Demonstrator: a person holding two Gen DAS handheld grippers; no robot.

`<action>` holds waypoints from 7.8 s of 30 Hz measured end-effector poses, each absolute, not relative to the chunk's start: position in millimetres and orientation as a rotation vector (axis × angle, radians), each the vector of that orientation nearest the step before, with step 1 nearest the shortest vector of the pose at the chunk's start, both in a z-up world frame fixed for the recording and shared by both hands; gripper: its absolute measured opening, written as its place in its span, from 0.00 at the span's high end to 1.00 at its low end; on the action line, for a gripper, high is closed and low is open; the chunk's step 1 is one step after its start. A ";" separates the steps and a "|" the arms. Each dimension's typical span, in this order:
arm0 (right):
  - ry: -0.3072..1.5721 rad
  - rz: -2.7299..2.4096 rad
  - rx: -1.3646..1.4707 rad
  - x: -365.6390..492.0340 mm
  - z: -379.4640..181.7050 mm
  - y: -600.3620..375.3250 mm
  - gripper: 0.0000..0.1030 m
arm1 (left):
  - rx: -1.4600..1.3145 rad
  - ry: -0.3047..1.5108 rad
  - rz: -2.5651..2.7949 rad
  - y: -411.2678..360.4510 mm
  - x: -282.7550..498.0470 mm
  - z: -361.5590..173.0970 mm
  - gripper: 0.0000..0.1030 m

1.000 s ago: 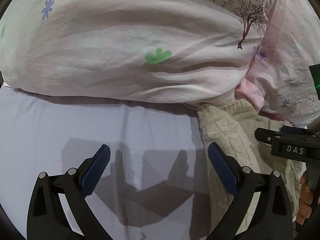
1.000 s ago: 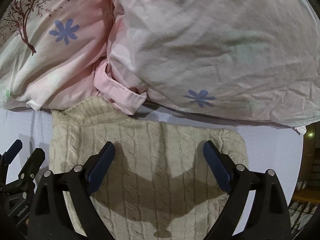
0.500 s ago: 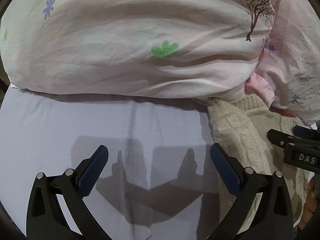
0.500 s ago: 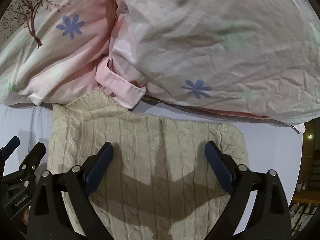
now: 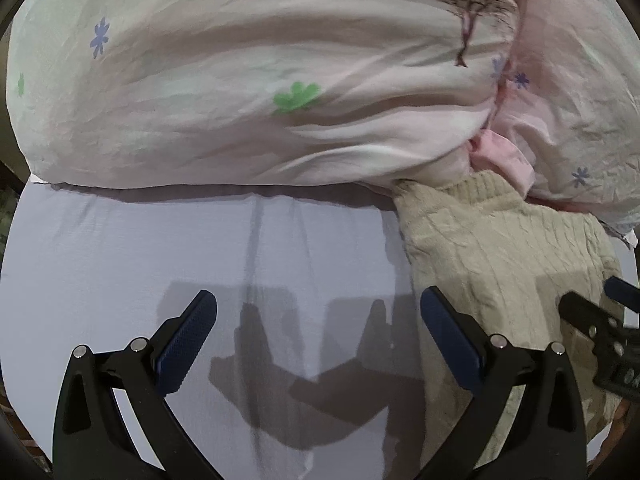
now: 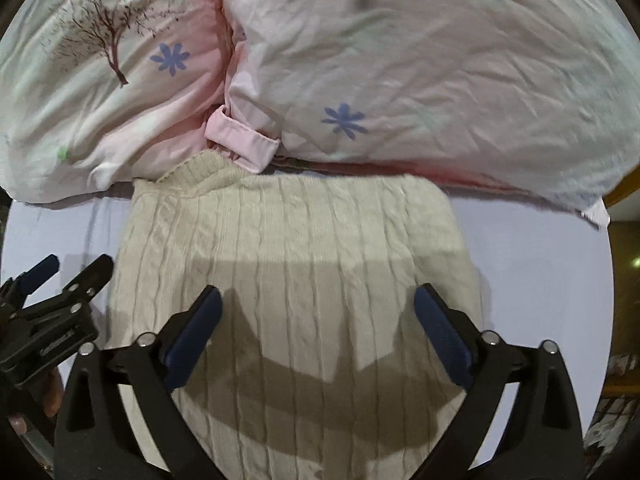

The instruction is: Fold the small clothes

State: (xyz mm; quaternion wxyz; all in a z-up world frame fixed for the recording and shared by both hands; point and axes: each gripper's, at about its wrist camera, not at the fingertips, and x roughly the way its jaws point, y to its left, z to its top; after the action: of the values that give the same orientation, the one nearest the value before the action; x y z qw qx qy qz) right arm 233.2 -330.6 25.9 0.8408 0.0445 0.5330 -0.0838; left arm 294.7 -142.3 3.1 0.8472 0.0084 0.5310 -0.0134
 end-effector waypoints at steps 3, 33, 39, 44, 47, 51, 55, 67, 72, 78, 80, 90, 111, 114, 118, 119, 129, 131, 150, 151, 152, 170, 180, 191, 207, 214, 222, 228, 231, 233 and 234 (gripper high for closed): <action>1.142 -0.186 0.072 225.7 15.7 -327.8 0.02 | 0.045 1.143 -0.010 -155.0 297.3 1.5 0.01; 1.205 -0.161 0.094 232.0 -14.0 -338.0 0.02 | 0.116 1.144 0.065 -179.7 302.5 6.5 0.01; 1.199 -0.183 0.100 237.5 -15.4 -341.3 0.02 | 0.110 1.124 0.052 -173.3 295.2 12.8 0.01; 1.202 -0.188 0.096 232.7 -13.7 -331.4 0.02 | 0.096 1.133 0.047 -171.9 293.0 16.9 0.01; 1.201 -0.189 0.096 232.7 -13.4 -332.9 0.02 | 0.087 1.127 0.047 -169.4 292.3 18.6 0.01; 1.198 -0.196 0.094 233.4 -13.6 -332.0 0.02 | 0.080 1.125 0.048 -165.8 289.7 25.3 0.01; 1.193 -0.202 0.096 230.8 -13.4 -329.9 0.02 | 0.082 1.123 0.052 -164.5 286.8 31.5 0.01; 1.170 -0.176 0.077 225.0 -15.2 -329.8 0.02 | 0.104 1.126 0.043 -169.6 278.6 33.6 0.01; 1.178 -0.169 0.072 224.7 -15.8 -329.4 0.02 | 0.123 1.115 0.047 -178.0 275.2 37.0 0.01; 1.198 -0.166 0.067 227.6 -14.6 -328.8 0.02 | 0.107 1.122 0.049 -179.6 276.8 39.2 0.01; 1.204 -0.166 0.067 229.4 -14.2 -328.7 0.02 | 0.105 1.124 0.046 -179.3 279.2 37.4 0.01; 1.196 -0.163 0.059 230.4 -14.0 -328.3 0.02 | 0.091 1.108 0.041 -166.7 282.5 20.2 0.01; 1.208 -0.167 0.064 232.8 -14.5 -328.4 0.02 | 0.084 1.129 0.040 -164.6 296.0 11.5 0.01; 1.207 -0.169 0.064 232.5 -14.7 -328.7 0.02 | 0.088 1.131 0.036 -165.9 299.5 9.8 0.01; 1.208 -0.169 0.064 232.6 -14.8 -328.5 0.02 | 0.090 1.137 0.037 -168.2 303.4 8.2 0.01; 1.209 -0.168 0.064 232.7 -14.9 -328.5 0.02 | 0.089 1.138 0.038 -168.2 303.5 7.9 0.01; 1.196 -0.166 0.067 231.5 -13.7 -330.1 0.02 | 0.108 1.146 0.042 -171.2 309.1 4.9 0.01; 1.189 -0.166 0.066 231.2 -13.8 -330.0 0.02 | 0.105 1.150 0.040 -172.1 310.8 4.1 0.01; 1.178 -0.155 0.059 225.6 -12.0 -325.9 0.02 | 0.063 1.160 0.043 -164.5 316.5 -9.4 0.01; 1.178 -0.153 0.058 225.4 -11.8 -326.1 0.02 | 0.064 1.158 0.044 -164.0 316.5 -9.9 0.01; 1.178 -0.152 0.057 225.4 -11.6 -326.2 0.02 | 0.065 1.157 0.044 -164.2 316.0 -10.3 0.01; 1.179 -0.143 0.047 228.5 -10.1 -327.5 0.02 | 0.112 1.123 0.053 -179.0 302.7 -5.6 0.01; 1.176 -0.140 0.048 225.4 -9.8 -326.7 0.02 | 0.123 1.122 0.063 -188.3 297.6 0.9 0.01; 1.150 -0.115 0.041 183.0 4.5 -342.4 0.02 | 0.132 1.079 0.044 -173.8 262.0 17.0 0.01; 1.117 -0.083 0.025 97.7 27.4 -361.7 0.02 | 0.095 1.075 0.034 -167.0 177.8 28.1 0.01; 1.091 -0.070 0.057 164.8 19.9 -343.6 0.02 | 0.106 1.083 0.105 -161.1 207.2 25.0 0.01; 1.056 -0.076 0.078 208.8 5.1 -322.8 0.02 | 0.094 1.114 0.142 -150.8 247.4 10.9 0.01; 1.052 -0.113 0.065 225.7 -0.4 -313.9 0.02 | 0.095 1.128 0.145 -147.7 271.4 1.3 0.01; 1.048 -0.118 0.065 227.4 -9.8 -314.0 0.02 | 0.092 1.130 0.142 -147.1 278.1 -0.5 0.01; 1.046 -0.119 0.062 226.8 -12.7 -312.9 0.02 | 0.093 1.123 0.137 -147.4 278.6 -0.9 0.01; 1.045 -0.121 0.057 226.8 -13.5 -311.2 0.02 | 0.094 1.120 0.138 -148.5 278.0 -0.9 0.01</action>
State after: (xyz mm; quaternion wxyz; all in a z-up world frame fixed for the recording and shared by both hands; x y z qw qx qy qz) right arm 226.8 -311.2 -13.5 0.8646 0.0271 0.4985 -0.0576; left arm 278.0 -148.5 -0.9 0.8439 0.0446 0.5307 0.0652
